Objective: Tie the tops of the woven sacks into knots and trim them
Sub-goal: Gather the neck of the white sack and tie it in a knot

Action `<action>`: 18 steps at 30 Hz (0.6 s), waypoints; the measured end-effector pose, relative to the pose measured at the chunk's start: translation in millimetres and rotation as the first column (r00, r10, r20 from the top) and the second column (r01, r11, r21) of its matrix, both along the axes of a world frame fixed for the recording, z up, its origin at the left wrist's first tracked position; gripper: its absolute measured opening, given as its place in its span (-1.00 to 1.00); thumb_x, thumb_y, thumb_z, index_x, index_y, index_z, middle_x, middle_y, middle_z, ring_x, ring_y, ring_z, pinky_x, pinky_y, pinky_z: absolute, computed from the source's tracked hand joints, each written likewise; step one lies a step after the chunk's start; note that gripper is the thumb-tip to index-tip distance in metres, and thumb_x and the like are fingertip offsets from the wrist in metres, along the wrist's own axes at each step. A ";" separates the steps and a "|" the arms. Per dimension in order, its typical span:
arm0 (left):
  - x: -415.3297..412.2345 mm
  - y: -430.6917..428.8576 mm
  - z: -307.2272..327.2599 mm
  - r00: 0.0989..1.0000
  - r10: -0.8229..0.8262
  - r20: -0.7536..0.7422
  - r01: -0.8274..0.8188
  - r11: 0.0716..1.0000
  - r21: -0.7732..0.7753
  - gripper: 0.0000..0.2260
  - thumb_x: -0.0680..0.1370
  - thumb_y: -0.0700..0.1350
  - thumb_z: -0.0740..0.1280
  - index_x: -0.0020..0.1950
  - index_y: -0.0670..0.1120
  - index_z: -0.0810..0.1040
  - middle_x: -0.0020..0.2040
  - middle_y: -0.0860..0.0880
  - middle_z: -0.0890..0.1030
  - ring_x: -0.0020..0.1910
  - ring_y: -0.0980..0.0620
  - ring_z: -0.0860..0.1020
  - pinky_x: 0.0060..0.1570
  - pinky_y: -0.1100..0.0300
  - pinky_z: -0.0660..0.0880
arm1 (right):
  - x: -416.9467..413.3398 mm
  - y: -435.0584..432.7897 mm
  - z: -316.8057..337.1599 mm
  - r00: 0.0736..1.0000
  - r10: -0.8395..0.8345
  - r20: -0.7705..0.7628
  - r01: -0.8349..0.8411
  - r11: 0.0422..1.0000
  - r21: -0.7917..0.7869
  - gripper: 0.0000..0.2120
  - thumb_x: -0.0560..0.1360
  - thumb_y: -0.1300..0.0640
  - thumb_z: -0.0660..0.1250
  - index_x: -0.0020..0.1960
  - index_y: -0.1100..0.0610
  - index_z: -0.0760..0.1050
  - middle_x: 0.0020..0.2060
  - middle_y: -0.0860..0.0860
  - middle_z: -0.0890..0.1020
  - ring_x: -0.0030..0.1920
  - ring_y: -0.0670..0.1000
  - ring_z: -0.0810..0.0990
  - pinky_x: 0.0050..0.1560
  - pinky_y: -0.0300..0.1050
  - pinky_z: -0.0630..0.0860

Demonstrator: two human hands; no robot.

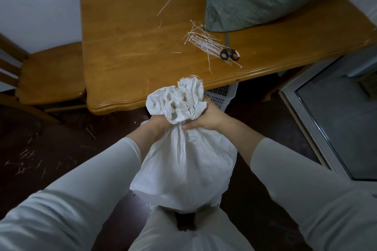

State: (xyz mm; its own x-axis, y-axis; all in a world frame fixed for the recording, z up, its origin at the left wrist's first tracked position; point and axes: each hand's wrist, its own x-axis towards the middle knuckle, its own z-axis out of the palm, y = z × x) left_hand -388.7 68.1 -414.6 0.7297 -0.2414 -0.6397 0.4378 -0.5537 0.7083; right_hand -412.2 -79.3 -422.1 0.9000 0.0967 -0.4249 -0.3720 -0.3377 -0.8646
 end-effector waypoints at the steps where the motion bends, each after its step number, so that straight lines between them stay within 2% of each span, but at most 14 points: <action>1: 0.4 -0.9 -2.7 0.999 0.036 0.007 -0.035 0.999 -0.026 -0.90 0.54 -0.04 0.34 -0.06 -0.05 0.47 -0.01 -0.06 0.52 0.09 -0.05 0.49 0.14 0.05 0.47 | -0.6 -0.2 4.2 1.000 0.010 -0.006 -0.009 0.999 0.042 -0.32 0.15 0.25 0.63 0.22 0.11 0.47 0.11 -0.04 0.56 0.10 -0.14 0.54 0.14 -0.25 0.53; 2: 0.9 -0.9 -6.2 0.997 0.069 0.022 -0.068 0.997 -0.040 -0.93 0.55 -0.11 0.34 -0.07 -0.06 0.46 -0.07 -0.02 0.51 0.05 -0.03 0.49 0.08 0.08 0.47 | -1.8 -1.0 8.7 1.000 0.014 -0.016 -0.013 0.996 0.091 -0.38 0.20 0.27 0.61 0.21 0.10 0.49 0.05 -0.08 0.60 0.06 -0.18 0.56 0.06 -0.34 0.54; 3: -1.6 -1.8 -2.4 0.996 0.088 0.032 -0.085 0.994 -0.069 -0.91 0.54 -0.13 0.36 -0.02 -0.09 0.47 -0.08 0.01 0.52 0.04 0.00 0.49 0.07 0.10 0.47 | -2.8 -1.1 11.3 0.999 0.002 -0.033 0.002 0.991 0.133 -0.40 0.23 0.24 0.59 0.22 0.08 0.49 0.06 -0.10 0.62 0.06 -0.19 0.57 0.07 -0.35 0.53; 5: -1.5 -1.4 -9.1 0.994 0.104 0.024 -0.099 0.985 -0.140 -0.72 0.49 -0.08 0.41 0.16 -0.13 0.48 0.04 -0.05 0.57 0.11 -0.02 0.53 0.17 0.03 0.50 | -5.4 -2.1 12.1 0.997 -0.038 -0.069 0.051 0.978 0.201 -0.38 0.25 0.15 0.59 0.27 0.03 0.47 0.14 -0.07 0.62 0.15 -0.13 0.58 0.20 -0.18 0.51; 6: -3.0 -1.8 -8.2 0.997 0.081 0.020 -0.077 0.986 -0.147 -0.68 0.50 -0.07 0.41 0.20 -0.12 0.48 0.09 -0.07 0.57 0.13 -0.04 0.54 0.19 0.00 0.50 | -5.4 -1.5 10.6 0.996 -0.048 -0.078 0.064 0.976 0.210 -0.37 0.26 0.14 0.59 0.28 0.02 0.47 0.16 -0.06 0.62 0.18 -0.10 0.57 0.25 -0.12 0.49; 9: -5.3 -3.6 -5.6 1.000 0.007 -0.017 -0.009 0.993 -0.118 -0.81 0.54 -0.12 0.35 0.12 -0.04 0.44 0.05 -0.04 0.54 0.14 -0.07 0.50 0.20 0.00 0.47 | -7.1 2.4 12.3 0.998 0.010 -0.064 0.002 0.982 0.191 -0.38 0.24 0.19 0.59 0.26 0.05 0.48 0.14 -0.04 0.62 0.19 -0.11 0.57 0.27 -0.13 0.47; 11: -6.0 -6.0 -5.7 0.999 -0.040 -0.019 0.038 0.990 -0.134 -0.70 0.51 -0.13 0.39 0.22 -0.07 0.44 0.21 -0.13 0.51 0.24 -0.12 0.47 0.27 -0.03 0.45 | -7.7 5.9 13.9 0.998 0.011 -0.056 -0.001 0.985 0.170 -0.37 0.21 0.20 0.61 0.24 0.07 0.50 0.10 -0.07 0.63 0.15 -0.14 0.57 0.24 -0.18 0.48; 12: -5.9 -6.6 -6.6 0.998 -0.056 -0.011 0.054 0.990 -0.134 -0.61 0.52 -0.14 0.37 0.32 -0.13 0.40 0.29 -0.14 0.46 0.29 -0.09 0.43 0.27 0.06 0.46 | -8.2 7.6 15.4 0.998 -0.021 -0.061 0.031 0.985 0.171 -0.38 0.20 0.21 0.61 0.22 0.08 0.50 0.07 -0.10 0.63 0.11 -0.17 0.57 0.21 -0.22 0.48; 13: -6.5 -8.3 -4.1 0.996 -0.084 -0.012 0.082 0.992 -0.100 -0.61 0.56 -0.16 0.32 0.37 -0.16 0.37 0.32 -0.11 0.43 0.30 -0.04 0.41 0.22 0.21 0.48 | -8.7 9.4 16.1 0.996 -0.070 -0.064 0.080 0.980 0.182 -0.40 0.21 0.23 0.60 0.21 0.10 0.50 0.03 -0.11 0.63 0.07 -0.18 0.57 0.16 -0.27 0.49; 14: -5.7 -10.3 -6.5 0.993 -0.119 0.005 0.119 0.991 -0.066 -0.64 0.58 -0.18 0.28 0.37 -0.18 0.37 0.31 -0.09 0.44 0.27 -0.01 0.42 0.15 0.27 0.51 | -9.3 10.8 15.2 0.990 -0.124 -0.073 0.137 0.970 0.201 -0.42 0.23 0.25 0.59 0.21 0.11 0.51 0.02 -0.11 0.62 0.05 -0.18 0.57 0.12 -0.30 0.49; 16: -6.0 -14.2 -8.7 0.990 -0.135 0.045 0.138 0.989 -0.052 -0.64 0.54 -0.17 0.34 0.34 -0.09 0.42 0.28 -0.10 0.50 0.23 -0.06 0.48 0.20 0.07 0.52 | -10.3 14.4 12.2 0.965 -0.240 -0.104 0.258 0.941 0.219 -0.46 0.26 0.21 0.58 0.20 0.12 0.52 0.05 -0.06 0.62 0.08 -0.11 0.56 0.16 -0.23 0.50; 18: -8.6 -16.9 -9.3 0.992 -0.116 0.038 0.119 0.990 -0.070 -0.56 0.40 -0.13 0.45 0.27 -0.02 0.49 0.21 -0.07 0.56 0.19 -0.06 0.53 0.23 -0.06 0.49 | -10.1 17.4 9.9 0.937 -0.324 -0.131 0.345 0.917 0.198 -0.50 0.26 0.17 0.58 0.17 0.11 0.54 0.07 -0.02 0.63 0.08 -0.06 0.57 0.21 -0.11 0.51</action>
State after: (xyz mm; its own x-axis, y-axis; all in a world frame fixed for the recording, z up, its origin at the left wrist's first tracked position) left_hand -397.3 51.2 -423.9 0.7148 -0.3714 -0.5926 0.3476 -0.5466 0.7618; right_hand -422.3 -61.9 -412.2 0.8529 -0.1052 -0.5114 -0.5132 0.0106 -0.8582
